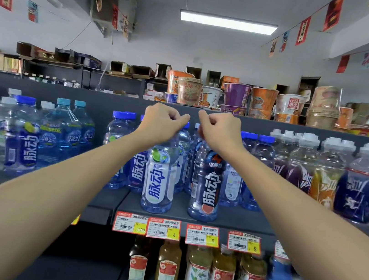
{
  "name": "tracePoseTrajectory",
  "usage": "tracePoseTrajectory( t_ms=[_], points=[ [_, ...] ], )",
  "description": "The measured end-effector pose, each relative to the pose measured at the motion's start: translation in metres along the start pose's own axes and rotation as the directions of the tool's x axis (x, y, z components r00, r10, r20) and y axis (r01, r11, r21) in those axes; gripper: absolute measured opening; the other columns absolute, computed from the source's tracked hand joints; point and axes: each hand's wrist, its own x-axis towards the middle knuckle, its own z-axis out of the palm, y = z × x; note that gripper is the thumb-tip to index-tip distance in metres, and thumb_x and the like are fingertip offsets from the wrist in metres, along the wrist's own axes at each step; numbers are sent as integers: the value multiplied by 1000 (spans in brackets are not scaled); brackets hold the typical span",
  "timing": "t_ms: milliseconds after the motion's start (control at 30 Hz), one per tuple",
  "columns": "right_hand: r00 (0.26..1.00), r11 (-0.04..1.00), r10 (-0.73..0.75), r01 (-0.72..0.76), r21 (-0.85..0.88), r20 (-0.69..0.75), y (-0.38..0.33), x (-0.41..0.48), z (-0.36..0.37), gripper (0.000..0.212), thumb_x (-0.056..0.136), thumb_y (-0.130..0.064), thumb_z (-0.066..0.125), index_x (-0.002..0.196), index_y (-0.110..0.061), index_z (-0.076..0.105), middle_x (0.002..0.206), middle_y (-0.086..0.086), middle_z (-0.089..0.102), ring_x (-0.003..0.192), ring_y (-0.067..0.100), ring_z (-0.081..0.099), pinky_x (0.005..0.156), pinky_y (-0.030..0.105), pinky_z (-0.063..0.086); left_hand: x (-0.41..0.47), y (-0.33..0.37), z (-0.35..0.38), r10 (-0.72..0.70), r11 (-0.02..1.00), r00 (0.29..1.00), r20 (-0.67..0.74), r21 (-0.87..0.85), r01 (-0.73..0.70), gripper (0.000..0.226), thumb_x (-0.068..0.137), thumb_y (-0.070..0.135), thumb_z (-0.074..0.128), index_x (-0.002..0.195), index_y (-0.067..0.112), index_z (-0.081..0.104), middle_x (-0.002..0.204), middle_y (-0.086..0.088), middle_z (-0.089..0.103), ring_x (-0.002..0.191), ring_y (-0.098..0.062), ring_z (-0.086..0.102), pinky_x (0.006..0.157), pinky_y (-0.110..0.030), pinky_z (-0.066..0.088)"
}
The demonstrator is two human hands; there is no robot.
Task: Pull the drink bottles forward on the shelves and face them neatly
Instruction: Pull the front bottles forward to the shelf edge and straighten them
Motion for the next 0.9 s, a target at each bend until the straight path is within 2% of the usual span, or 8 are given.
tracePoseTrajectory(
  t_ms=[100, 200, 267, 333, 433, 567, 767, 900],
  points=[
    [999, 997, 25, -22, 77, -30, -10, -7, 4, 63, 105, -48, 39, 66, -10, 70, 62, 0, 69, 63, 9, 64, 81, 30, 47, -7, 3, 5, 15, 997, 998, -57, -74, -20, 48, 98, 45, 56, 65, 12, 69, 60, 0, 68, 50, -1, 55, 71, -27, 47],
    [994, 978, 95, -82, 190, -57, -10, -22, 6, 51, 106, -52, 34, 96, -10, 62, 75, 1, 65, 66, 5, 59, 65, 29, 40, -26, -2, 8, -88, 973, 994, -69, -219, 71, 43, 102, 52, 42, 101, 18, 69, 74, 8, 67, 53, 3, 53, 58, -22, 44],
    [993, 971, 114, -111, 210, -6, -2, -40, 8, 45, 104, -53, 36, 125, -15, 48, 75, -4, 61, 59, -3, 55, 65, 27, 37, -50, -13, 12, -165, 956, 986, -14, -247, 157, 54, 100, 60, 38, 134, 21, 53, 98, 14, 64, 76, 4, 56, 73, -22, 45],
    [993, 979, 108, -116, 169, 53, 10, -61, 9, 64, 101, -58, 41, 148, -16, 28, 96, -5, 64, 75, -10, 55, 74, 25, 40, -79, -28, 17, -189, 954, 981, 47, -228, 194, 72, 97, 67, 38, 152, 22, 30, 121, 16, 50, 105, -2, 53, 91, -25, 40],
    [970, 981, 79, -117, 158, 230, 33, -99, 5, 88, 89, -63, 62, 154, -26, 14, 130, -10, 53, 112, 3, 54, 91, 17, 43, -122, -49, 19, -187, 963, 954, 236, -148, 226, 68, 87, 71, 52, 141, 33, 35, 122, 25, 56, 107, 0, 61, 87, -25, 46],
    [827, 985, 164, -169, -40, 538, 63, -138, 0, 95, 70, -71, 76, 143, -29, 33, 131, -16, 57, 113, 5, 58, 99, 30, 48, -146, -73, 12, -171, 982, 893, 416, 5, 186, 75, 63, 66, 81, 122, 40, 43, 111, 25, 64, 99, 9, 60, 85, -21, 48],
    [814, 980, 181, -197, -31, 552, 67, -140, 2, 95, 68, -63, 83, 142, -25, 38, 133, -12, 58, 114, 9, 58, 97, 27, 47, -129, -74, 6, -164, 986, 855, 493, 72, 147, 85, 52, 66, 88, 122, 33, 52, 108, 22, 67, 95, 9, 62, 78, -12, 44],
    [821, 981, 181, -193, -35, 542, 65, -140, 2, 90, 71, -60, 83, 143, -25, 39, 133, -11, 59, 114, 8, 58, 95, 24, 46, -129, -80, 10, -158, 987, 860, 485, 51, 153, 90, 53, 66, 88, 127, 31, 51, 114, 20, 67, 101, 4, 63, 86, -18, 48]
  ],
)
